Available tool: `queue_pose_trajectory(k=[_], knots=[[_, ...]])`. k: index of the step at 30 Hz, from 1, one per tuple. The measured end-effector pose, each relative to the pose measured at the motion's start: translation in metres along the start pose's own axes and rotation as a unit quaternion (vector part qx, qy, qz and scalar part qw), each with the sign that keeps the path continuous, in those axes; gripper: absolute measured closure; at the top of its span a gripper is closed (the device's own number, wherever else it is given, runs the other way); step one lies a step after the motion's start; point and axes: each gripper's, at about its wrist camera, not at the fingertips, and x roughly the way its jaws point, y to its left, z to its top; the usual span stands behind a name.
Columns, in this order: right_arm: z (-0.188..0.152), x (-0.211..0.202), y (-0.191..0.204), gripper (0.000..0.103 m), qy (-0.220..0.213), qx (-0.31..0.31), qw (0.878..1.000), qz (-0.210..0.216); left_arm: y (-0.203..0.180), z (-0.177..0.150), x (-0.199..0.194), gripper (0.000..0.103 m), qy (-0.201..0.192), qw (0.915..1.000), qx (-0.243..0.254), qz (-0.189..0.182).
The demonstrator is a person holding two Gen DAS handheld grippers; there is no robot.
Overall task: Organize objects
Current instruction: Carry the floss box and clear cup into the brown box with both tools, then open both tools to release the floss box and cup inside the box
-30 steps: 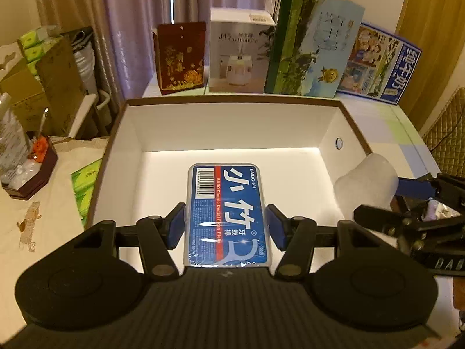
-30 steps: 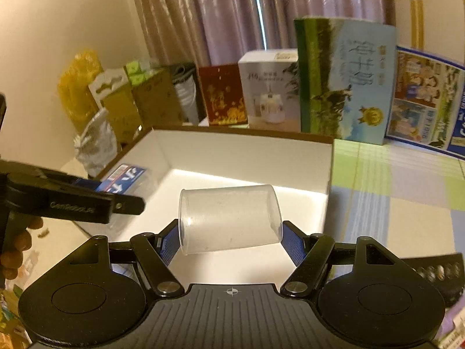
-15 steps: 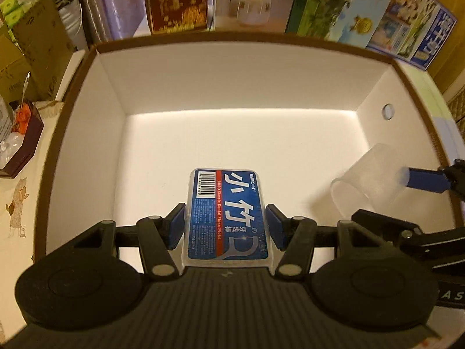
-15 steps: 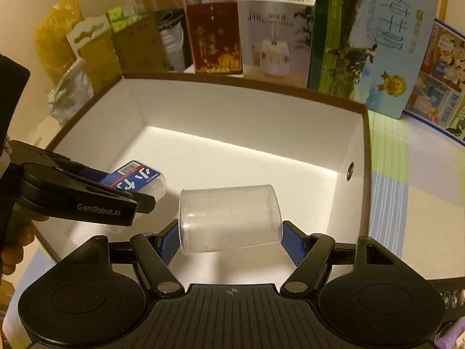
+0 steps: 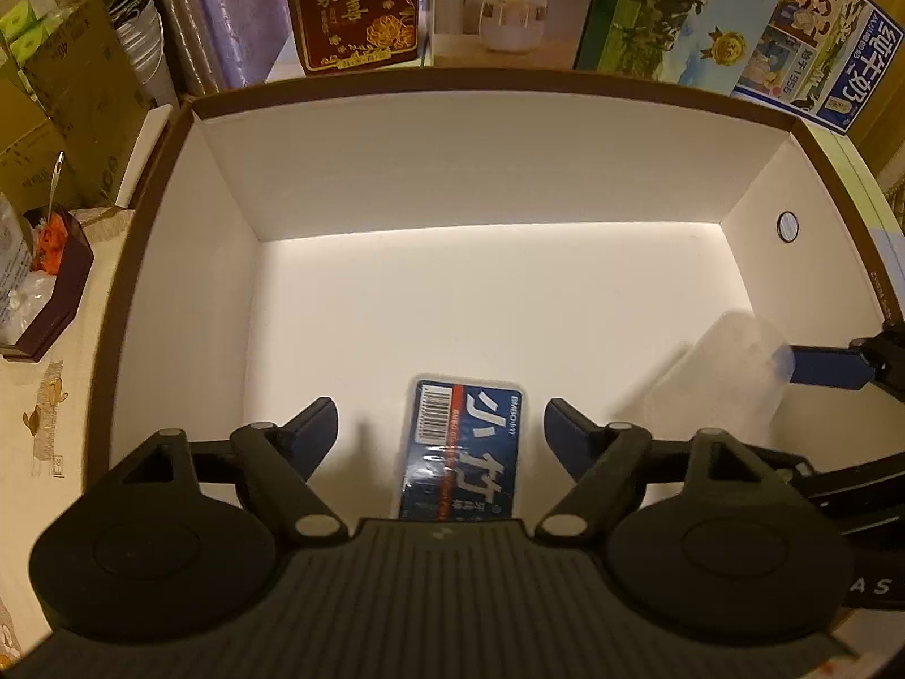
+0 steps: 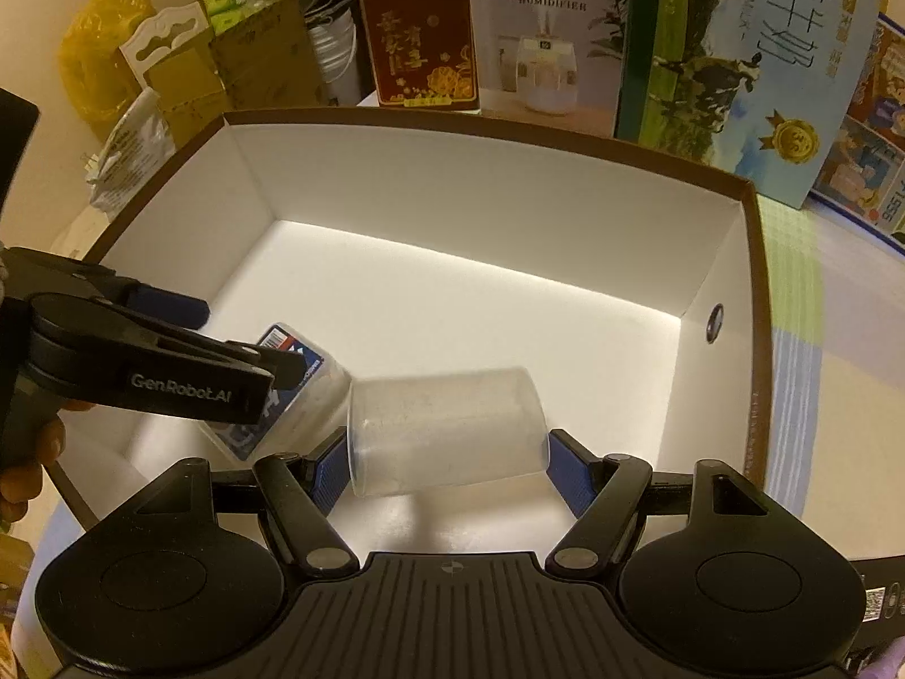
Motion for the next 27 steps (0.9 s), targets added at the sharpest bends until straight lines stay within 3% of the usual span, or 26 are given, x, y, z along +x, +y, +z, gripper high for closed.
queue_pose_trajectory(k=[8, 13, 27], knots=[[0.001, 0.003, 0.003, 0.033, -0.002, -0.008, 1.0, 0.003, 0.007, -0.002, -0.008, 0.012, -0.008, 0.9999, 0.001, 0.009], [-0.002, -0.004, 0.005, 0.023, -0.013, -0.012, 1.0, 0.003, 0.008, -0.005, -0.016, 0.005, -0.016, 0.9998, 0.002, 0.009], [-0.017, -0.031, 0.007, 0.016, -0.026, 0.012, 1.0, 0.008, 0.004, -0.02, -0.045, 0.001, -0.042, 0.999, 0.011, 0.012]])
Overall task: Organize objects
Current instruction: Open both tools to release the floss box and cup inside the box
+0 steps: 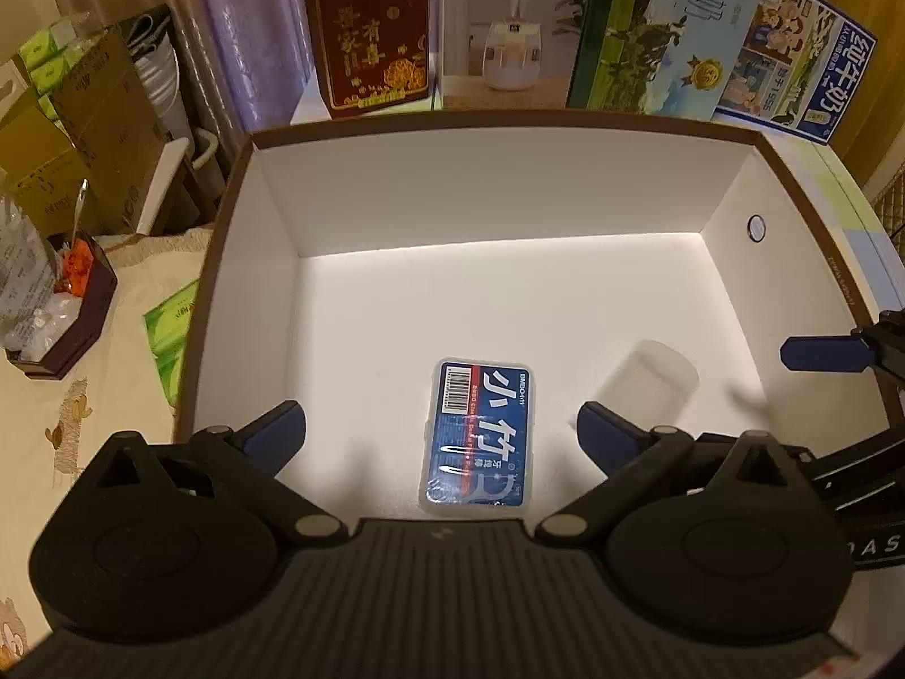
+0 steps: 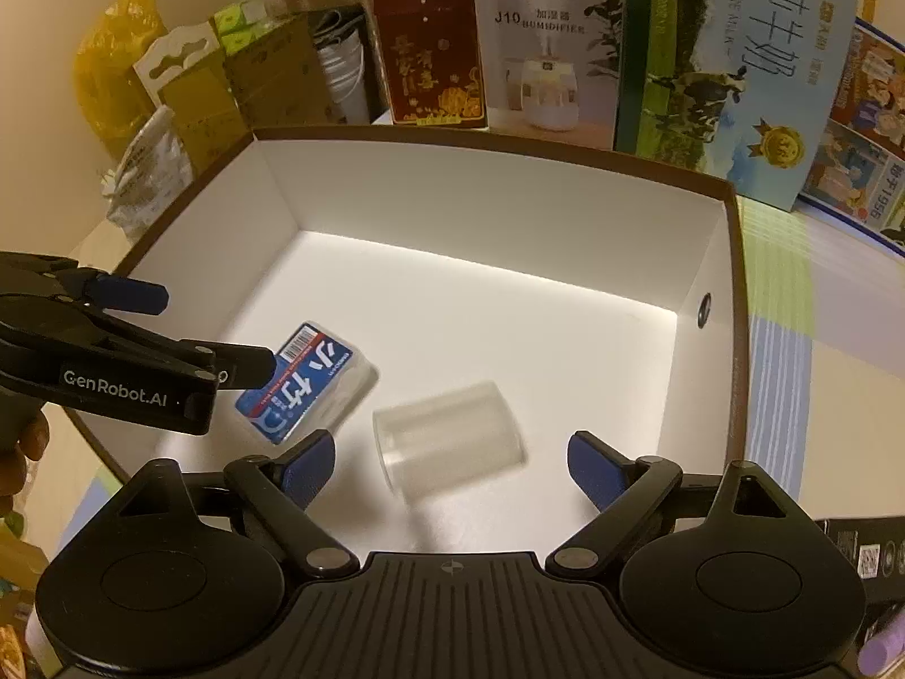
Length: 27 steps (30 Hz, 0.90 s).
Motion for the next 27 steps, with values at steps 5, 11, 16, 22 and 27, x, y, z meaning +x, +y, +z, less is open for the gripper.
queue_pose_trajectory(k=[5, 11, 16, 22, 27], knots=[[-0.004, -0.014, 0.002, 0.015, -0.011, 0.008, 1.0, -0.001, 0.0, -0.005, -0.013, 0.001, -0.013, 0.9999, -0.002, 0.0], [-0.009, -0.033, 0.004, 0.014, -0.026, 0.018, 1.0, -0.001, -0.003, -0.008, -0.03, 0.001, -0.023, 0.9997, -0.005, -0.002], [-0.012, -0.047, 0.007, 0.014, -0.037, 0.022, 0.999, -0.003, -0.007, -0.013, -0.042, 0.001, -0.03, 0.9995, -0.007, -0.008], [-0.018, -0.063, 0.009, 0.013, -0.051, 0.028, 0.998, -0.005, -0.012, -0.019, -0.055, 0.001, -0.038, 0.9992, -0.009, -0.011], [-0.024, -0.076, 0.009, 0.013, -0.06, 0.033, 0.998, -0.006, -0.018, -0.024, -0.066, 0.001, -0.045, 0.9989, -0.007, -0.014]])
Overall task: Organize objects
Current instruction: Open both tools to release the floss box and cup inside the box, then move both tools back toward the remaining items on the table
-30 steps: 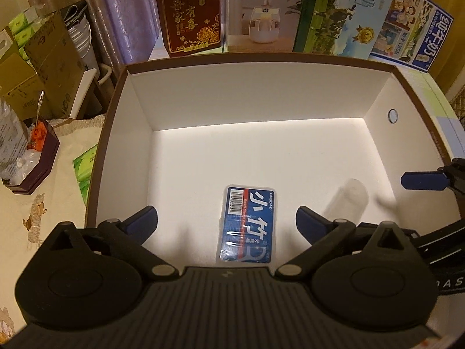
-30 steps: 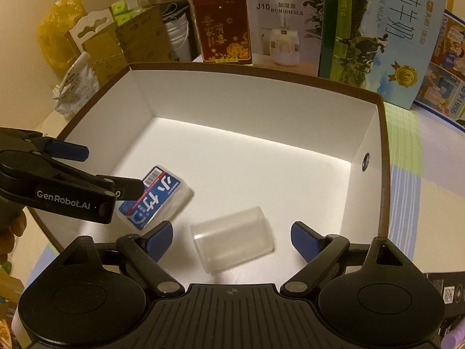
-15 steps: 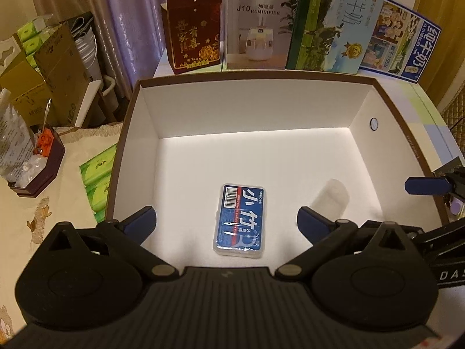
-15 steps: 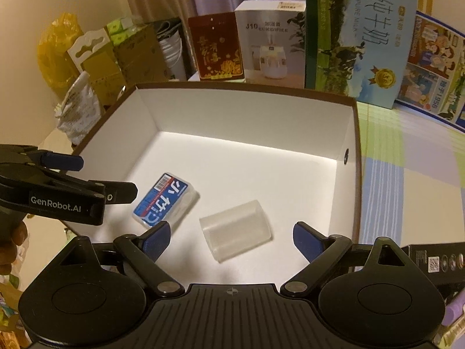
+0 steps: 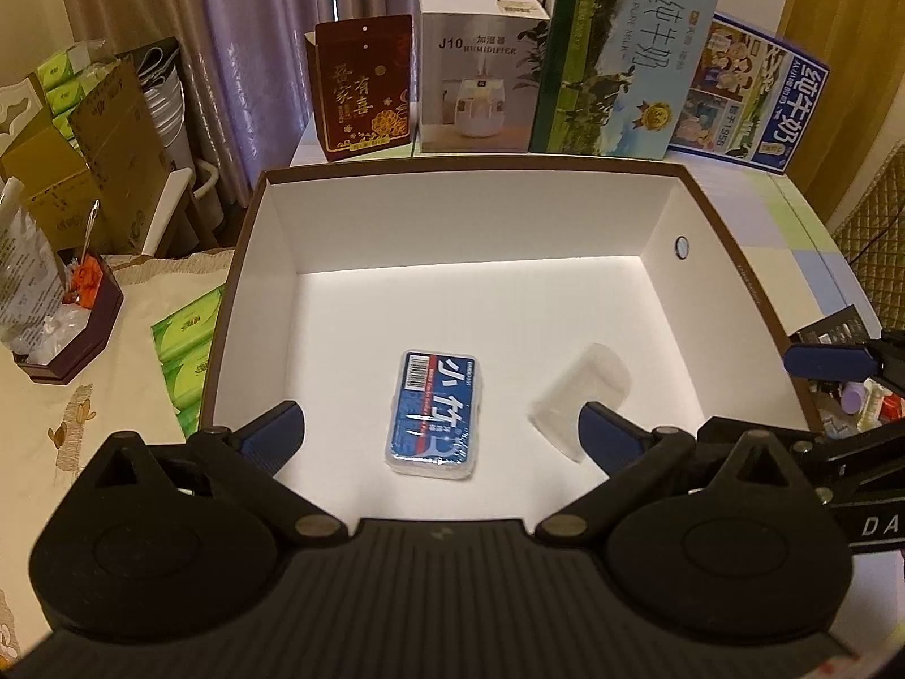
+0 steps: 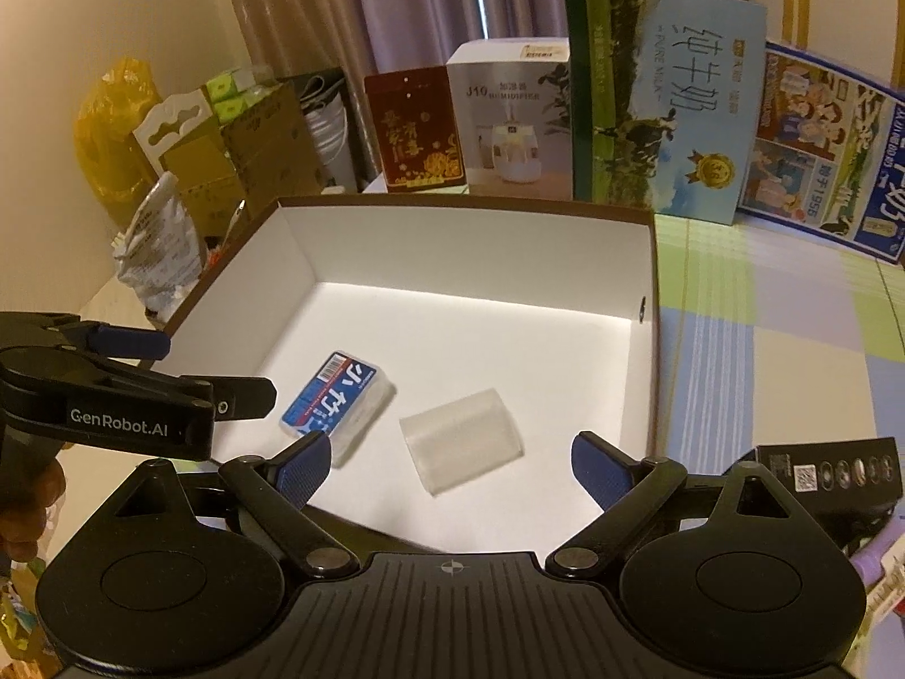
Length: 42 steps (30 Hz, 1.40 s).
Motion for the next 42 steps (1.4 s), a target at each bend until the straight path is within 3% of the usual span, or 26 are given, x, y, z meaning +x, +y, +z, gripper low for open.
queue_pose_trajectory(k=[22, 30, 42], knots=[[-0.048, -0.078, -0.047, 0.013, -0.013, 0.018, 1.0, 0.016, -0.071, -0.036, -0.041, 0.001, -0.006, 1.0, 0.0, -0.003], [-0.081, -0.109, -0.084, 0.013, -0.002, 0.042, 0.999, 0.002, -0.122, -0.057, -0.042, 0.001, 0.005, 0.9993, 0.026, -0.028], [-0.13, -0.149, -0.159, 0.013, 0.015, 0.11, 0.992, -0.053, -0.203, -0.072, -0.027, 0.001, 0.03, 0.9936, 0.069, -0.083]])
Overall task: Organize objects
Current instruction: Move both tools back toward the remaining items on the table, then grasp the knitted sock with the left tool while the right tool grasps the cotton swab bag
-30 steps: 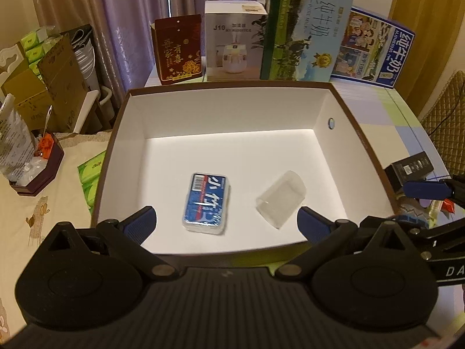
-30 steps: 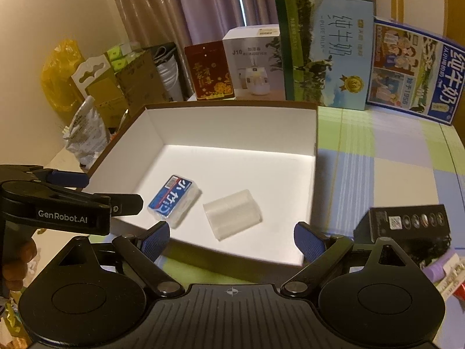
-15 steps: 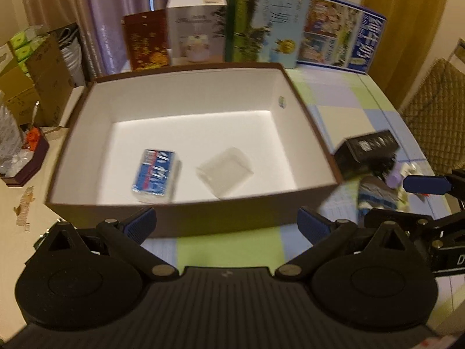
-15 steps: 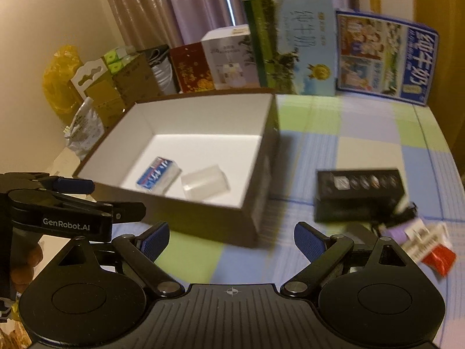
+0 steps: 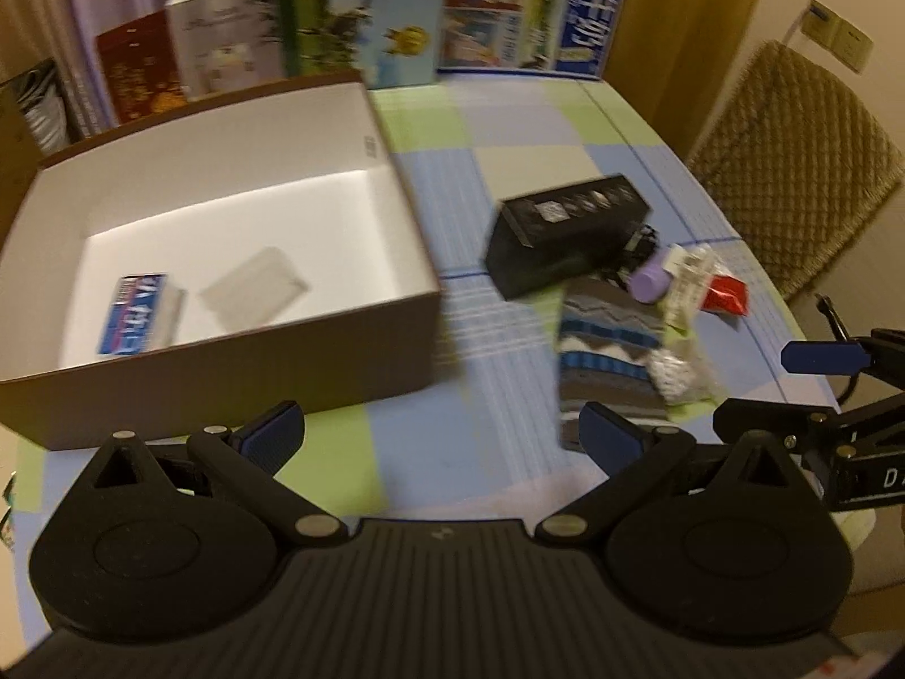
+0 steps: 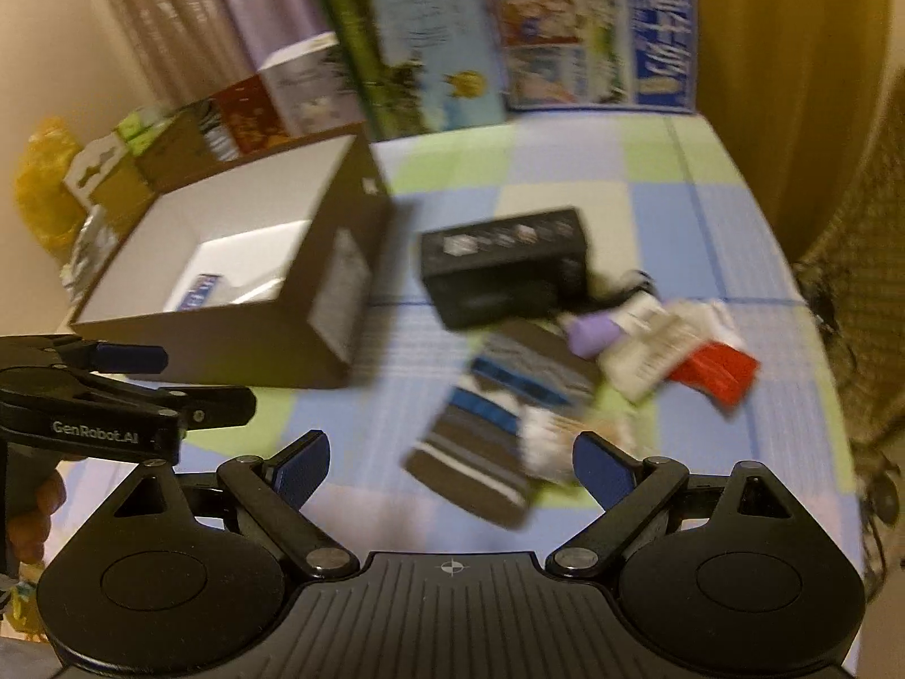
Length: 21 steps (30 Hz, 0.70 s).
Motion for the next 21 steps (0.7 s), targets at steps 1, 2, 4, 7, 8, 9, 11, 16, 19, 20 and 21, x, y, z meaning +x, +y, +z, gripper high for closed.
queue_pose_trajectory(k=[1, 2, 4, 7, 8, 9, 11, 16, 19, 20, 21], knots=[[-0.002, -0.001, -0.006, 0.013, 0.001, 0.006, 1.0, -0.004, -0.006, 0.0, 0.003, 0.001, 0.003, 1.0, 0.003, -0.003], [-0.003, -0.002, -0.012, 0.013, 0.001, 0.012, 1.0, -0.008, -0.011, 0.0, 0.007, 0.001, 0.008, 0.9999, 0.005, -0.006], [-0.006, -0.004, -0.024, 0.013, 0.001, 0.023, 1.0, -0.016, -0.019, 0.0, 0.015, 0.001, 0.015, 0.9998, 0.006, -0.01], [-0.01, -0.001, -0.039, 0.013, 0.001, 0.036, 0.999, -0.023, -0.032, -0.002, 0.025, 0.001, 0.023, 0.9995, 0.014, -0.013], [-0.011, 0.001, -0.043, 0.013, 0.002, 0.04, 0.999, -0.024, -0.037, -0.002, 0.028, 0.001, 0.025, 0.9994, 0.018, -0.012], [-0.011, 0.004, -0.048, 0.013, 0.002, 0.043, 0.999, -0.022, -0.041, -0.002, 0.031, 0.001, 0.026, 0.9993, 0.022, -0.011], [-0.011, 0.009, -0.054, 0.013, 0.002, 0.046, 0.999, -0.018, -0.047, -0.002, 0.038, 0.001, 0.031, 0.9992, 0.025, -0.01], [-0.011, 0.031, -0.061, 0.013, 0.01, 0.041, 0.999, -0.01, -0.056, 0.0, 0.054, 0.001, 0.038, 0.9989, 0.027, 0.004], [-0.011, 0.045, -0.061, 0.013, 0.016, 0.033, 0.999, -0.005, -0.058, 0.001, 0.065, 0.001, 0.044, 0.9986, 0.026, 0.015], [-0.011, 0.05, -0.061, 0.014, 0.019, 0.031, 0.999, -0.006, -0.058, 0.0, 0.068, 0.001, 0.046, 0.9985, 0.025, 0.018], [-0.011, 0.054, -0.061, 0.015, 0.02, 0.029, 0.999, -0.005, -0.057, 0.0, 0.071, 0.001, 0.047, 0.9984, 0.023, 0.02]])
